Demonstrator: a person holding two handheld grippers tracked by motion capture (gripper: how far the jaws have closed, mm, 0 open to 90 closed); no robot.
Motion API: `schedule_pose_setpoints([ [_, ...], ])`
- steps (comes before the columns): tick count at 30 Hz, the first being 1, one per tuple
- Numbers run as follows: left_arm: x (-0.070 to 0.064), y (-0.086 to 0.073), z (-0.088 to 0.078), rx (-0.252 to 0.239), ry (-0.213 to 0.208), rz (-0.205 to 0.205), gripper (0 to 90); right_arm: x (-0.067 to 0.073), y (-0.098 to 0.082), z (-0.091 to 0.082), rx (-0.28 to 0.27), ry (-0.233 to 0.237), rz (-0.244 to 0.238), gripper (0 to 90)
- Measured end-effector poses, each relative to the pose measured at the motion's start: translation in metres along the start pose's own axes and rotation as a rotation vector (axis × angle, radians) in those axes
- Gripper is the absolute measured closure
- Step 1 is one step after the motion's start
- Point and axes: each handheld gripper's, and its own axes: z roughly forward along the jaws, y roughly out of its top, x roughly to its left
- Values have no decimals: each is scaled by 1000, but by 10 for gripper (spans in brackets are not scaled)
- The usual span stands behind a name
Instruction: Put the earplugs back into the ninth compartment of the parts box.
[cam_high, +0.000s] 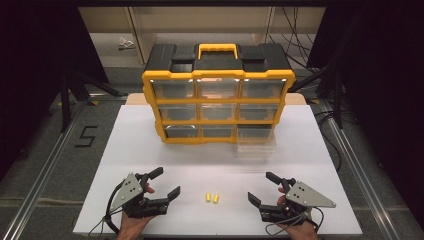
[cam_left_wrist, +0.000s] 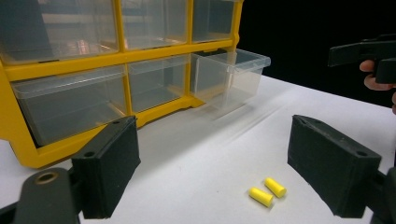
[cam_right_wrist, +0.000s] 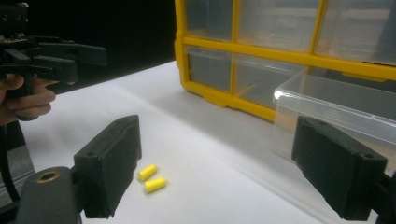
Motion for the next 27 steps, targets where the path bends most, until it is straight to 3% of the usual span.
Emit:
schedule_pose_setpoints([
  [6, 1, 0, 0, -1, -3, -2, 164, -2, 2, 4, 20, 4, -2, 167],
  [19, 0, 0, 1, 4, -4, 4, 163, -4, 15, 30, 156, 82, -48, 172],
  [27, 0, 0, 0, -3, 1, 6, 163, 3, 20, 52, 250, 117, -82, 198],
])
